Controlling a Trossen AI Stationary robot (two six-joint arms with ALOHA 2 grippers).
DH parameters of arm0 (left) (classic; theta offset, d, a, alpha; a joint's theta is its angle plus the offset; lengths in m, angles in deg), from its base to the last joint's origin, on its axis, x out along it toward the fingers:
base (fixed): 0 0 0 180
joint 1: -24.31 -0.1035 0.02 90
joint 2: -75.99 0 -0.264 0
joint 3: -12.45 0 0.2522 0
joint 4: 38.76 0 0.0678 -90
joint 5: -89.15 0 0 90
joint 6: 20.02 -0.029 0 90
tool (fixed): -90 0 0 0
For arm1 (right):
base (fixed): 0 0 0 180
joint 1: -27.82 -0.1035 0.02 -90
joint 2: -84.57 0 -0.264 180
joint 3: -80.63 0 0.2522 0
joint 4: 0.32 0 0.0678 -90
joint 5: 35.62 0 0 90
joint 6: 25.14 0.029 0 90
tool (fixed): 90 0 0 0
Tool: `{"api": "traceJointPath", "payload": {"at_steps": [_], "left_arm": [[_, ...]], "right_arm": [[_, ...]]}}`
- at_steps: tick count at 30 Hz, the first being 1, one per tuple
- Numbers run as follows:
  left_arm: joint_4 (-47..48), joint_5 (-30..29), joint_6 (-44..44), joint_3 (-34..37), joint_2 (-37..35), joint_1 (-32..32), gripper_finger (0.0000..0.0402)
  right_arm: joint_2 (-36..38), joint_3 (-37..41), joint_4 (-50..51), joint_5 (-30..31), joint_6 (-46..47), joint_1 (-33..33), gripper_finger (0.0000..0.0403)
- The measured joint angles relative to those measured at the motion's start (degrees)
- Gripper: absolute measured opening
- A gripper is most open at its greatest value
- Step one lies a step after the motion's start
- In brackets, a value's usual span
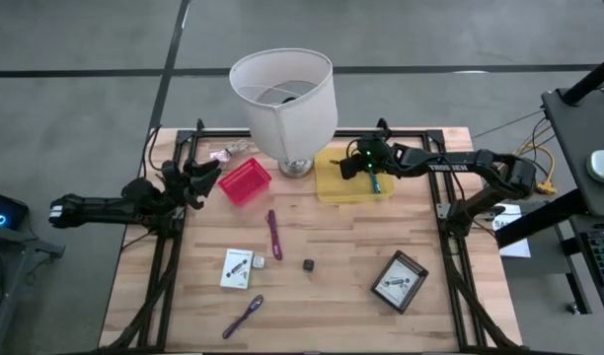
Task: Pick and place items into bin
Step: Put the black charger cable into the yellow bin, then put the pink charger cable into the yellow bin
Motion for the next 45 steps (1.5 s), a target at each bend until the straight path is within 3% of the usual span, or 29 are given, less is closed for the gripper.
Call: {"api": "traceJointPath", "payload": {"at_steps": [5,12,18,28,33,45], "left_arm": [[0.01,0.01,-0.01,0.00,0.02,0.00,0.0210],[-0.01,0.01,-0.01,0.00,0.02,-0.01,0.0210],[0.01,0.01,0.01,0.00,0.00,0.01,0.0210],[0.01,0.01,0.05,0.00,0.02,0.01,0.0210],[-0.01,0.01,0.07,0.00,0.00,-0.01,0.0210],[-0.01,0.73,0.14,0.00,0.00,0.01,0.0210]], "right_arm": [[0.01,0.00,1.33,-0.26,0.84,0.00,0.0021],[0.01,0.04,4.29,-0.63,1.00,0.00,0.0069],[0.12,-0.86,4.09,-6.70,2.81,-0.01,0.0120],[0.86,-4.44,4.14,-10.07,1.30,-3.00,0.0194],[1.96,-6.32,4.07,-14.21,-2.42,-6.35,0.0215],[4.28,-7.13,4.32,-15.28,-9.21,-20.08,0.0229]]}}
